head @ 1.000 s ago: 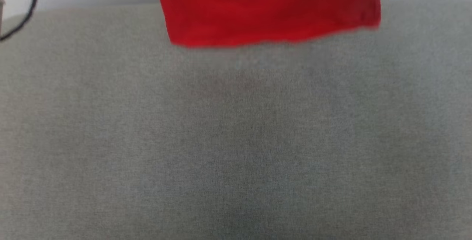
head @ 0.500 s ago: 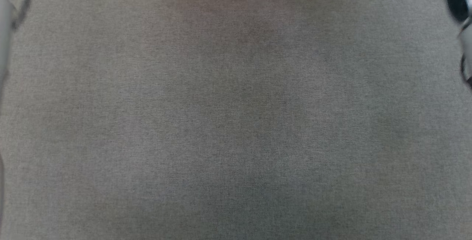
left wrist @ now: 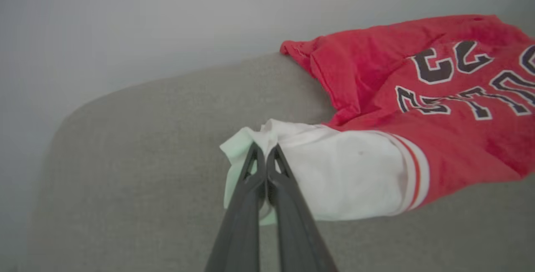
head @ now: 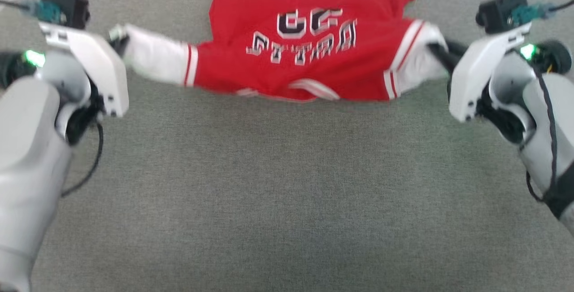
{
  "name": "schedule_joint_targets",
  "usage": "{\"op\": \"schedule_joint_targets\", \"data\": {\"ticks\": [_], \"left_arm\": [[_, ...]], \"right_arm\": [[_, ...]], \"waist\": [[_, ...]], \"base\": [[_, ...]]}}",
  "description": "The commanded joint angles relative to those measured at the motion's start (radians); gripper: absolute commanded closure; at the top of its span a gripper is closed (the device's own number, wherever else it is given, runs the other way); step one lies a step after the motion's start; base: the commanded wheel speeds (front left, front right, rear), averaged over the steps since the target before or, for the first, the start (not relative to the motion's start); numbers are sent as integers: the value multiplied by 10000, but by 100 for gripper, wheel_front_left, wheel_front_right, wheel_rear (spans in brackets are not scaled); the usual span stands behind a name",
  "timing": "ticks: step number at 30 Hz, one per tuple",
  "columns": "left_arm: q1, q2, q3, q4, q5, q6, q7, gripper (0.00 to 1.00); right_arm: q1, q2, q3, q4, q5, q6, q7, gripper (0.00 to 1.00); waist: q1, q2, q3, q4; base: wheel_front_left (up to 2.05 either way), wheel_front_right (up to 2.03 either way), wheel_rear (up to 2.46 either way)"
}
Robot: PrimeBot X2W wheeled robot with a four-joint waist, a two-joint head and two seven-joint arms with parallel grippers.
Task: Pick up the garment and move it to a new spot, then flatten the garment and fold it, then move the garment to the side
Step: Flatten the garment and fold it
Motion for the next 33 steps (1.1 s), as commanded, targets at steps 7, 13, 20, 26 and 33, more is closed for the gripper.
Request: {"op": "schedule_joint_targets", "data": {"ticks": [7,13,20,26,33], "left_arm": [[2831,1032,164,-2752,-1340,517,1956,100],[4916,1922,303,-5520,-1946,1752,3127,100],[7617,3195,530,-8953,-2580,3611,4310,100],[9497,3835,617,-10704,-3110,4908,4839,100],[10631,3771,546,-11349,-3392,5290,4551,100]], "right_arm": [[1821,-1252,441,-1786,1618,-3,1330,100],[3000,-1847,466,-2829,2206,-3,2163,100],[4691,-2618,69,-4339,3055,-1,3811,100],[6218,-3177,-664,-5561,3479,-3,5252,100],[7919,-2919,-2002,-6458,2887,-3,6079,100]], "waist": [[0,0,-528,80],[0,0,-848,92],[0,0,-1129,131],[0,0,-1243,154],[0,0,-1104,285]], "base": [[0,0,0],[0,0,0],[0,0,0],[0,0,0],[0,0,0]]}}
